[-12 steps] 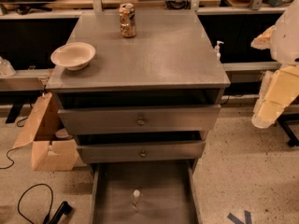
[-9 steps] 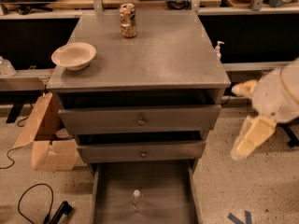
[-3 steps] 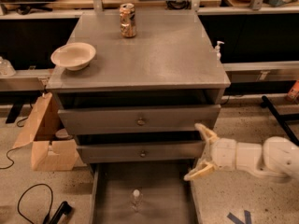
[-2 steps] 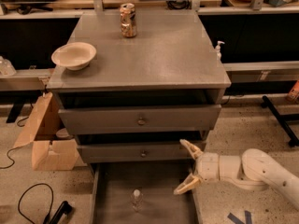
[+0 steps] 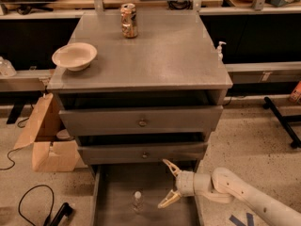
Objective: Pick water bottle from bottom drawer and place on counter
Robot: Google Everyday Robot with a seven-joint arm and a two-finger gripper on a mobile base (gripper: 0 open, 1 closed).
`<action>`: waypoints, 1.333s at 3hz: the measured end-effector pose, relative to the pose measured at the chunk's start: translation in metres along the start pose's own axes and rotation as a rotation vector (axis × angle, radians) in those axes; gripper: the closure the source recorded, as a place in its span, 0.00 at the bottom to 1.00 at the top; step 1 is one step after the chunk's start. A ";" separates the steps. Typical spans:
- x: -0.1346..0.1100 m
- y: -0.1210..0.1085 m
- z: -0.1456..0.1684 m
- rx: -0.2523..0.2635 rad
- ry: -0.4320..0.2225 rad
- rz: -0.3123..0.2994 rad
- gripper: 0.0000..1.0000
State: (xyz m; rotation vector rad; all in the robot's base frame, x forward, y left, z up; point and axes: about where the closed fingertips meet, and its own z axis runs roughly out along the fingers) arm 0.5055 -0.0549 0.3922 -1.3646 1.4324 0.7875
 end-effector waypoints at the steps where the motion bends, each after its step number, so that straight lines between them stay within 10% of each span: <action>1: 0.065 0.019 0.040 -0.044 -0.008 0.016 0.00; 2: 0.115 0.047 0.064 -0.089 -0.011 0.055 0.00; 4: 0.128 0.057 0.131 -0.127 -0.133 0.090 0.01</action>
Offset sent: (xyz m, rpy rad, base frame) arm -0.0355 0.0222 -0.1846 -0.0025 0.1242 0.0793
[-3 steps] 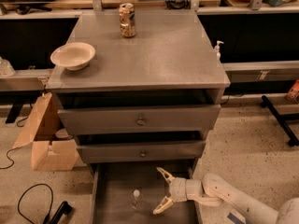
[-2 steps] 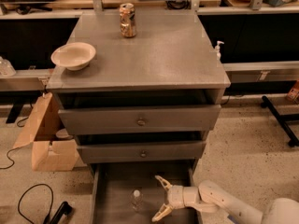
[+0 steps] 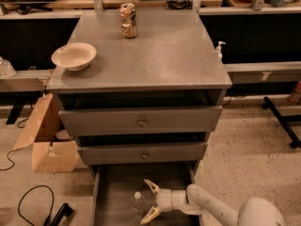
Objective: Pick water bottle from bottom drawer and place on counter
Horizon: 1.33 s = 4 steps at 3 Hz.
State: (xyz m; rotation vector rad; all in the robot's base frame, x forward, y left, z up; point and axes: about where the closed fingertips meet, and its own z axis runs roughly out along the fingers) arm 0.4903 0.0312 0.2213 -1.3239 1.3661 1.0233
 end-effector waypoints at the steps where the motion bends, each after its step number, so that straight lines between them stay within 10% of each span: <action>1: 0.004 -0.002 0.027 -0.012 -0.052 0.019 0.23; 3: -0.050 -0.007 0.026 0.044 -0.186 0.150 0.69; 4: -0.109 -0.014 -0.032 0.112 -0.202 0.264 0.93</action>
Offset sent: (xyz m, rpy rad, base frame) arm -0.0043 0.0532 0.0158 0.2136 0.1114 -0.0274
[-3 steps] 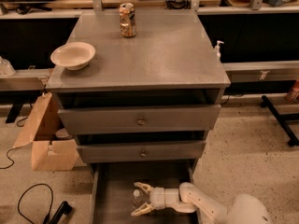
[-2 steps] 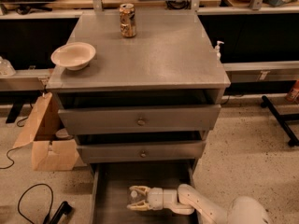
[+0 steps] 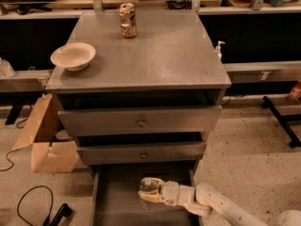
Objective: Pick water bottle from bottom drawer and place on counter
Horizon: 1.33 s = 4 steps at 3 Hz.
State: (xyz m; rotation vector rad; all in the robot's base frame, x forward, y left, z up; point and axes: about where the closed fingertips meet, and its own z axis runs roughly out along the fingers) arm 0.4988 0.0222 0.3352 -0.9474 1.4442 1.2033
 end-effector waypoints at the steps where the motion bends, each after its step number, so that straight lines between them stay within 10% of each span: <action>1: -0.109 0.030 -0.056 0.061 -0.018 0.142 1.00; 2: -0.221 0.054 -0.092 0.093 -0.070 0.158 1.00; 4: -0.454 0.047 -0.159 0.291 -0.087 -0.009 1.00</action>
Offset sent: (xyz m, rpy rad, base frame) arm 0.0203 -0.1798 0.4693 -0.0589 -0.0690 -0.1981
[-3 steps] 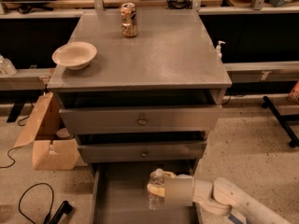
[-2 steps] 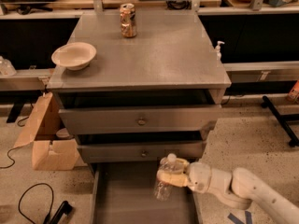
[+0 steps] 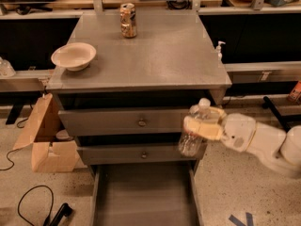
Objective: Pick water bottle from bottom drawer and place on counter
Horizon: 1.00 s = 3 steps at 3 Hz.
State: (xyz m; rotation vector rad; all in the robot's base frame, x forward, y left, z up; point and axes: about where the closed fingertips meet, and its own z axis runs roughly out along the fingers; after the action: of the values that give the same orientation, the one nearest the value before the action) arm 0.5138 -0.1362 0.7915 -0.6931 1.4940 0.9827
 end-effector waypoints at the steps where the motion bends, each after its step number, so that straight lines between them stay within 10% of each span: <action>1: -0.096 -0.008 0.015 0.075 0.040 -0.100 1.00; 3: -0.146 -0.039 0.044 0.116 0.015 -0.107 1.00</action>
Offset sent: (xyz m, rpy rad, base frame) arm 0.0261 -0.0038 0.0717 -0.0779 -0.0442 -0.0600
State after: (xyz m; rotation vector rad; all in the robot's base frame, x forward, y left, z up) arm 0.5930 -0.1311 0.9279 -0.6903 1.4990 0.8051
